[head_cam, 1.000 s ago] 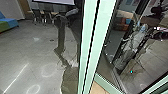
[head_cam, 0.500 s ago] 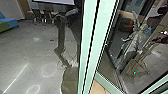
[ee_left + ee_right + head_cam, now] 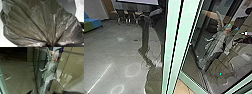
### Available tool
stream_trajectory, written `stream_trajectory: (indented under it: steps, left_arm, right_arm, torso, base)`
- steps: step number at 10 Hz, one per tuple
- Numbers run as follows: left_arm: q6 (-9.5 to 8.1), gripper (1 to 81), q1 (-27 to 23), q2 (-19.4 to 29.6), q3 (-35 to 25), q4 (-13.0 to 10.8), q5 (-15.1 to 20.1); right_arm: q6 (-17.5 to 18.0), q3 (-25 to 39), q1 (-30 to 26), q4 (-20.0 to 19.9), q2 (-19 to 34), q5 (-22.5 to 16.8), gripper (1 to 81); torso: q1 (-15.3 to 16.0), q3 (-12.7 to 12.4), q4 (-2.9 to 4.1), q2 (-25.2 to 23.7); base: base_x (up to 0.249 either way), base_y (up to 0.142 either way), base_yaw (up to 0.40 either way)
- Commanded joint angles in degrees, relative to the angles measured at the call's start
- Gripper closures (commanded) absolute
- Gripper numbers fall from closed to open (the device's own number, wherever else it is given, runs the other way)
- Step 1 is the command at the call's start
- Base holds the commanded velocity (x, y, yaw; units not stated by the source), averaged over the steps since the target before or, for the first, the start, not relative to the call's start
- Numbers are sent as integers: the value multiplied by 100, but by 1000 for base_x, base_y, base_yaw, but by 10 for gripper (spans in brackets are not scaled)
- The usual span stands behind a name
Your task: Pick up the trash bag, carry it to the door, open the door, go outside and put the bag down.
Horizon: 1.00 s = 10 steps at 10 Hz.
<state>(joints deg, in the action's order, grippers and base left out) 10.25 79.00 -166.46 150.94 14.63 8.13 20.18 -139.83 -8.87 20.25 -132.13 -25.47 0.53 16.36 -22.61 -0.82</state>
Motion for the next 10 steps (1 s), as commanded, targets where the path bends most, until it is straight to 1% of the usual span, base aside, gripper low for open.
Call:
stream_trajectory:
  steps: [1, 3, 4, 6, 7, 8, 9, 10]
  left_arm:
    - [-6, 811, -160, -37, -30, 93, 479]
    - [-6, 811, -169, -54, -30, 93, 479]
    - [-6, 811, -169, -54, -30, 102, 479]
    - [-6, 811, -169, -72, -30, 102, 479]
    - [-14, 811, -169, -72, -30, 102, 479]
    - [-14, 811, -169, -72, -30, 102, 487]
    - [-6, 811, -169, -72, -30, 102, 488]
    - [-14, 811, -169, -72, -30, 102, 488]
  right_arm:
    - [-31, -324, -918, 540, -79, 366, 10]
    - [-31, -404, -944, 691, -131, 525, 10]
    - [-31, -430, -961, 796, -193, 534, 10]
    - [-31, -622, -962, 876, -377, 621, 10]
    - [-22, -755, -979, 1033, -448, 622, 10]
    - [-22, -808, -945, 1060, -439, 691, 10]
    - [-22, -861, -891, 1173, -404, 744, 10]
    - [-22, -931, -847, 1374, -387, 850, 10]
  torso:
    - [0, 0, 0, 0]
    - [0, 0, 0, 0]
    - [0, 0, 0, 0]
    - [0, 0, 0, 0]
    - [0, 0, 0, 0]
    - [0, 0, 0, 0]
    - [0, 0, 0, 0]
    - [0, 0, 0, 0]
  base:
    - [0, 0, 0]
    - [0, 0, 0]
    - [0, 0, 0]
    - [0, 0, 0]
    - [0, 0, 0]
    - [0, 0, 0]
    - [0, 0, 0]
    - [0, 0, 0]
